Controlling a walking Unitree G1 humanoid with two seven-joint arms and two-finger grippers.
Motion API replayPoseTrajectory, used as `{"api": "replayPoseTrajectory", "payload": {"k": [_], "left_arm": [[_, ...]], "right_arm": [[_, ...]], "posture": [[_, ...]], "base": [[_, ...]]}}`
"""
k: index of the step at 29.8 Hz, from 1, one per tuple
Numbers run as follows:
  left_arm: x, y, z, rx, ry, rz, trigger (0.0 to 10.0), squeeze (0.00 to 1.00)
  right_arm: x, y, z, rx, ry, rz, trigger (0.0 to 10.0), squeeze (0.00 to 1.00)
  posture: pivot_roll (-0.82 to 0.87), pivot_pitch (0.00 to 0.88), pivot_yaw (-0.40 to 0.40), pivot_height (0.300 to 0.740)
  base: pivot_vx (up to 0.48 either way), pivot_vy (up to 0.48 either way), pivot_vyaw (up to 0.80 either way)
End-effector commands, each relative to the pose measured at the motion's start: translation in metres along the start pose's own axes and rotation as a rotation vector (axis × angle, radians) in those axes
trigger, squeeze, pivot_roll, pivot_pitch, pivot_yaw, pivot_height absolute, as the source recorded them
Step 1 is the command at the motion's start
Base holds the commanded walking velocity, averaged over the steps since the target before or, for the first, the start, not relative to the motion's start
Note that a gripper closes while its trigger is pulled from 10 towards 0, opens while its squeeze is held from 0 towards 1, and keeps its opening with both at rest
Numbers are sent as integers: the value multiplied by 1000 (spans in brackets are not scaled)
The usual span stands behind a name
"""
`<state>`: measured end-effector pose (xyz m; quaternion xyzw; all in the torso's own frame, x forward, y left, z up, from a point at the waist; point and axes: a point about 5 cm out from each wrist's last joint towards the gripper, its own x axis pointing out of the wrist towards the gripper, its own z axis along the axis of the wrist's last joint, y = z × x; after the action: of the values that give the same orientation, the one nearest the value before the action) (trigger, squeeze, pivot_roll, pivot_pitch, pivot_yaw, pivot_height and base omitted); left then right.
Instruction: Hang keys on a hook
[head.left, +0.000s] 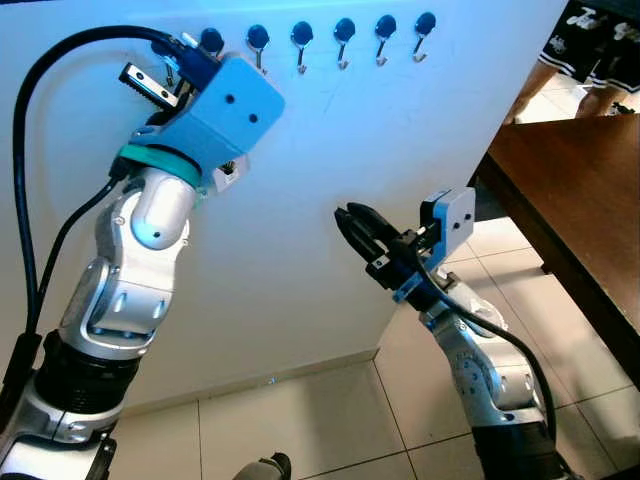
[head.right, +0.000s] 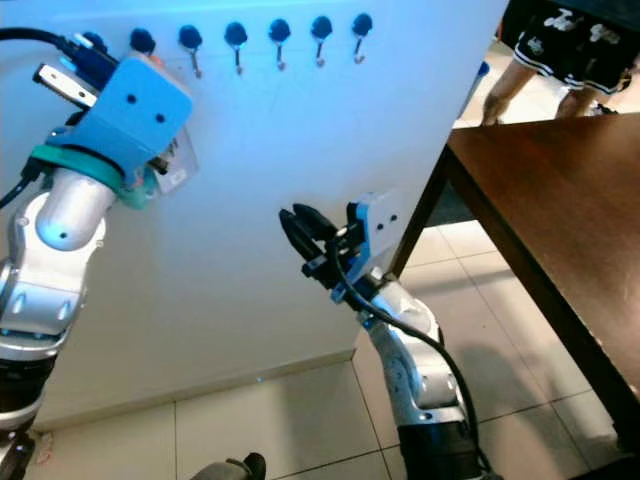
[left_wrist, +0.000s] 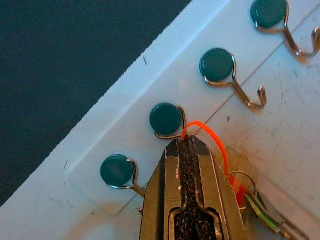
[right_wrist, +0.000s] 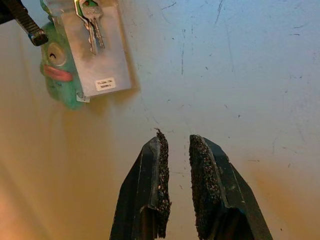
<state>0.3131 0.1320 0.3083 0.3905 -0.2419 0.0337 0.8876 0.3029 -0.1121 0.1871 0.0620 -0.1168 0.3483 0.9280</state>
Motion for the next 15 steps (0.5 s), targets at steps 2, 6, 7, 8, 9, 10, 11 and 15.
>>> {"api": "replayPoseTrajectory", "payload": {"k": [2, 6, 7, 8, 9, 10, 11, 15], "left_arm": [[-1, -16, -7, 27, 37, -96, 10000, 0], [-3, -21, -12, 79, 56, -153, 10000, 0], [-3, -22, -13, 89, 58, -161, 10000, 0], [-3, -22, -14, 96, 60, -171, 10000, 0], [-3, -22, -15, 101, 62, -176, 10000, 0], [-3, -22, -15, 101, 62, -176, 10000, 0], [-3, -22, -15, 101, 62, -176, 10000, 0], [-4, -22, -15, 136, 46, -203, 10000, 0]], "right_arm": [[-2, 1, -4, 22, 9, -5, 10000, 0], [-2, 1, -4, 24, 8, -7, 10000, 0], [-2, 1, -4, 24, 8, -7, 10000, 0], [-2, 1, -4, 25, 8, -7, 10000, 0], [-2, 1, -4, 25, 9, -7, 10000, 0], [-2, 1, -4, 25, 9, -7, 10000, 0], [-2, 1, -4, 25, 9, -7, 10000, 0], [-2, 1, -4, 27, 9, -8, 10000, 0]], "posture": [[114, 0, 85, 740], [113, 0, 88, 740], [113, 0, 88, 740], [113, 0, 88, 740], [113, 0, 88, 740], [113, 0, 88, 740], [113, 0, 88, 740], [116, 0, 89, 740]], "base": [[0, 0, 0], [0, 0, 0], [0, 0, 0], [0, 0, 0], [0, 0, 0], [0, 0, 0], [0, 0, 0], [0, 0, 0]]}}
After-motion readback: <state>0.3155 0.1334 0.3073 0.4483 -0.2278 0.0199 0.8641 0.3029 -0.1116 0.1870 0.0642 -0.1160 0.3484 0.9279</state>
